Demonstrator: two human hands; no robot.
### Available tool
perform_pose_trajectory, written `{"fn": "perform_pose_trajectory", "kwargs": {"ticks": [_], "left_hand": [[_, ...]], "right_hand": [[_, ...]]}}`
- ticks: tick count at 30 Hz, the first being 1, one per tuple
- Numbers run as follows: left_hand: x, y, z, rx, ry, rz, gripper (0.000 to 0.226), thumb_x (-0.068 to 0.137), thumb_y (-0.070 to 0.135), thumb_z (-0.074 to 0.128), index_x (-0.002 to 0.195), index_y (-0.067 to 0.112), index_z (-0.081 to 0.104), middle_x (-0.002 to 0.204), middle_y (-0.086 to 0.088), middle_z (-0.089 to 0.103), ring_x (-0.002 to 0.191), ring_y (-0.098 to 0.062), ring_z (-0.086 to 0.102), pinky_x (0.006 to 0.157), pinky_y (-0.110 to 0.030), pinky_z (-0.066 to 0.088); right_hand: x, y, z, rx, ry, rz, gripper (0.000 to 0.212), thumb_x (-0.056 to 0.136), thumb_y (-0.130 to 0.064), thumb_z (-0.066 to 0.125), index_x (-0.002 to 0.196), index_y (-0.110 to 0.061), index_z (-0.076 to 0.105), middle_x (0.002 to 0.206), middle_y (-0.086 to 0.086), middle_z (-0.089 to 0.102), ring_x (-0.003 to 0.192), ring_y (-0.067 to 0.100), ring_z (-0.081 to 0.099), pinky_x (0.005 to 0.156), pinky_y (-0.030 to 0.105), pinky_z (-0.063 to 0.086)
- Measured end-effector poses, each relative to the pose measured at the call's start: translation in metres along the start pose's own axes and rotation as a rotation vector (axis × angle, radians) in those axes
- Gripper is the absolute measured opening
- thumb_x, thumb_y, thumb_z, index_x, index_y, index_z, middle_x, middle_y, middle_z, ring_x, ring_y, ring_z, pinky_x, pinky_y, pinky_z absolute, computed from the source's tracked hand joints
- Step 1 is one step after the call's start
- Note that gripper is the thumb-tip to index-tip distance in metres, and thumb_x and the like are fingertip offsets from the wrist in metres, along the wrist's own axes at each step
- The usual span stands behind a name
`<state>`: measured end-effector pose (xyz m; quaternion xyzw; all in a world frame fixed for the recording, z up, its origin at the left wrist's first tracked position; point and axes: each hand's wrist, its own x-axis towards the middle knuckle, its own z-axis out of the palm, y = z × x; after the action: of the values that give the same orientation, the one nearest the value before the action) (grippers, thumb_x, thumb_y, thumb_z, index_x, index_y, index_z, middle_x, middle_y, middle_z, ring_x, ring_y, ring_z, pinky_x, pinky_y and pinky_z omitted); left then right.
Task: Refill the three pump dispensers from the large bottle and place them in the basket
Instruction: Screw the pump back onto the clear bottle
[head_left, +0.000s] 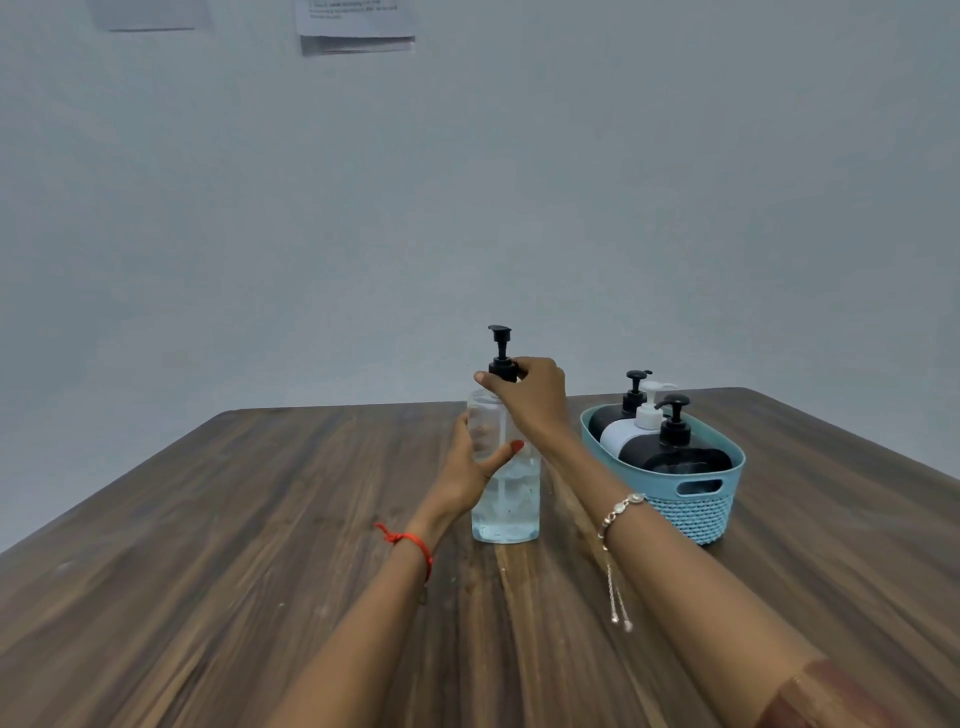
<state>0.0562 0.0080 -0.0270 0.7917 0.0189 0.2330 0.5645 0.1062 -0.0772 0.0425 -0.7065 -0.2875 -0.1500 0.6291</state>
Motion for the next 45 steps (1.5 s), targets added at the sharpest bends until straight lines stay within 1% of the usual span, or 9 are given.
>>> {"fn": "perform_pose_trajectory", "kwargs": {"ticks": [7,12,15,20,26,29,33,37,45], "left_hand": [[0.000,0.000,0.000,-0.035,-0.010,-0.006,0.081,0.078,0.040,0.071,0.141,0.027,0.021,0.136,-0.006,0.045,0.121,-0.023,0.050,0.102,-0.047,0.044],[0.000,0.000,-0.001,-0.042,-0.020,0.016,0.064,0.087,0.025,0.064,0.137,0.023,0.023,0.116,0.007,0.048,0.105,-0.008,0.051,0.074,-0.013,0.046],[0.000,0.000,-0.001,-0.047,-0.032,0.023,0.056,0.087,0.023,0.063,0.128,0.028,0.025,0.111,0.011,0.048,0.095,0.002,0.052,0.067,-0.008,0.048],[-0.001,-0.001,0.000,-0.053,-0.031,0.042,0.061,0.087,0.026,0.063,0.133,0.029,0.023,0.120,0.005,0.048,0.105,-0.007,0.052,0.071,-0.012,0.047],[-0.007,0.000,0.002,-0.098,-0.053,0.024,0.066,0.093,0.025,0.054,0.145,0.021,0.013,0.133,0.001,0.045,0.104,-0.007,0.051,0.069,-0.009,0.049],[-0.016,-0.004,0.004,-0.128,-0.071,-0.020,0.069,0.097,0.030,0.044,0.148,0.023,-0.001,0.134,0.006,0.040,0.110,-0.004,0.046,0.092,-0.013,0.042],[-0.034,-0.022,0.009,-0.124,-0.040,-0.038,0.054,0.098,0.034,0.038,0.146,0.029,0.013,0.137,0.006,0.044,0.123,-0.012,0.048,0.109,-0.036,0.037],[-0.036,-0.047,0.012,-0.138,0.040,-0.028,0.056,0.098,0.027,0.044,0.148,0.014,0.023,0.143,-0.008,0.045,0.127,-0.023,0.050,0.108,-0.047,0.040],[-0.052,-0.020,0.008,-0.115,0.134,-0.006,0.028,0.093,0.001,0.050,0.119,0.005,0.055,0.111,-0.009,0.063,0.096,-0.021,0.064,0.070,-0.012,0.053]], "right_hand": [[0.014,-0.012,-0.006,0.097,-0.019,-0.101,0.028,0.084,-0.024,0.068,0.108,-0.010,0.064,0.098,0.000,0.064,0.091,0.015,0.060,0.080,0.021,0.048],[0.025,-0.014,-0.009,0.177,-0.136,-0.086,0.022,0.097,-0.013,0.045,0.106,-0.006,0.064,0.098,0.003,0.063,0.091,0.014,0.055,0.075,0.014,0.045],[0.031,-0.012,-0.015,0.232,-0.302,-0.007,0.028,0.100,-0.017,0.036,0.105,-0.011,0.063,0.097,-0.001,0.061,0.097,0.014,0.051,0.087,0.030,0.043],[0.035,-0.007,-0.024,0.275,-0.442,0.043,0.034,0.102,-0.028,0.030,0.103,-0.020,0.062,0.103,0.001,0.059,0.098,0.017,0.051,0.083,0.032,0.040],[0.006,0.008,-0.024,0.140,-0.118,0.141,0.046,0.096,-0.049,0.035,0.116,-0.015,0.056,0.115,0.000,0.057,0.112,0.017,0.051,0.098,0.035,0.037],[-0.020,0.037,-0.018,0.048,-0.148,0.186,0.056,0.082,-0.075,0.033,0.109,-0.032,0.056,0.119,-0.004,0.061,0.112,0.017,0.056,0.100,0.043,0.043],[-0.062,0.061,-0.014,0.054,-0.196,0.118,0.056,0.090,-0.054,0.045,0.137,-0.024,0.039,0.137,-0.003,0.048,0.127,0.018,0.048,0.104,0.034,0.041],[-0.086,0.063,-0.014,-0.131,-0.231,0.119,0.063,0.096,-0.028,0.047,0.148,-0.016,0.014,0.147,-0.001,0.034,0.133,0.016,0.038,0.086,-0.002,0.027],[-0.103,0.055,-0.007,-0.043,-0.172,0.230,0.068,0.090,-0.013,0.058,0.146,-0.012,0.019,0.148,0.008,0.036,0.134,0.021,0.038,0.111,0.035,0.033]]}}
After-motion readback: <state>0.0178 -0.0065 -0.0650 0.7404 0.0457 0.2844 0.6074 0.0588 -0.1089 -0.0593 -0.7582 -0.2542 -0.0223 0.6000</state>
